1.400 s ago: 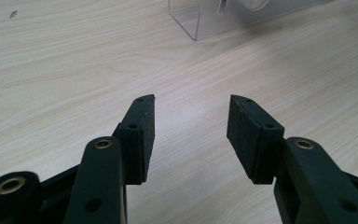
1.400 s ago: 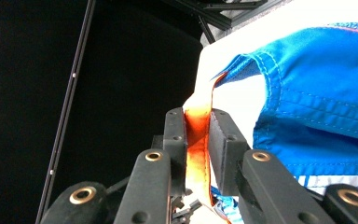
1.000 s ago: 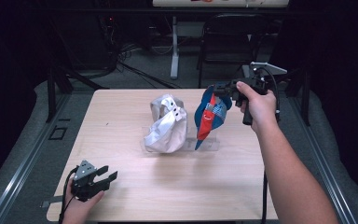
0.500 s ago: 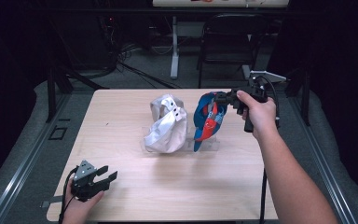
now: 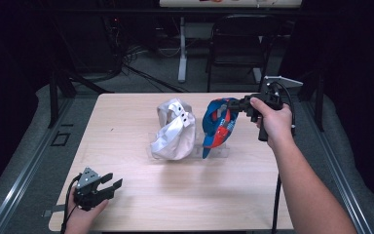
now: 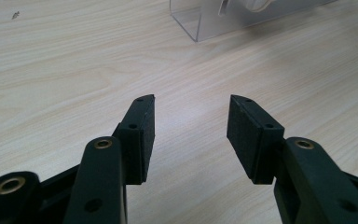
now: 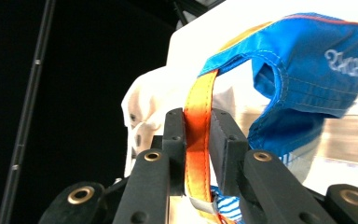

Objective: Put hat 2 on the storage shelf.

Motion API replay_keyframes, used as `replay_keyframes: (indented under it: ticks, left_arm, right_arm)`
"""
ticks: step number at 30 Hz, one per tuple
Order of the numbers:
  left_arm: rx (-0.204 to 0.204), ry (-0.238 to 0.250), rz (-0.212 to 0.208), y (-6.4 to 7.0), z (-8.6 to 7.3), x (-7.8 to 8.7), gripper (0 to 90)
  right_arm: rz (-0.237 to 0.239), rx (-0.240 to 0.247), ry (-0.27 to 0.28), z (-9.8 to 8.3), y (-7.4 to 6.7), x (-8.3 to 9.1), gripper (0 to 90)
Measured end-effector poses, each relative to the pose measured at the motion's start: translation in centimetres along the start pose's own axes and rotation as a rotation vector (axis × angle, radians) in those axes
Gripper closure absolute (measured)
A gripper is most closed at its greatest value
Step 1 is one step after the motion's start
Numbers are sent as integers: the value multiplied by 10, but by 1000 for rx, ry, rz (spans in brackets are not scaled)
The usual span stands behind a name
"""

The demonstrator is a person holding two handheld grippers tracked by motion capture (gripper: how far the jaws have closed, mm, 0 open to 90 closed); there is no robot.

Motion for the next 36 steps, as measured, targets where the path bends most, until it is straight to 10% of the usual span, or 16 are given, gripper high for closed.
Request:
replay_keyframes:
  ticks: [18, 36]
  left_arm:
    - [2, 8, 6, 1, 0, -1, 516]
    - [0, 9, 4, 3, -1, -2, 508]
  right_arm:
    - [-104, 177, 35, -37, 20, 29, 557]
    - [-255, 373, 49, -119, 87, 17, 511]
Point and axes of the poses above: each handheld gripper's, and its own axes: x roughly backward along the jaws, z roughly out of its top, y roughly to its right, the point moved 8 cm from there along -x, roughly forward along the jaws, and after that the axes turned 10 degrees about z, right-handed, at the moved point
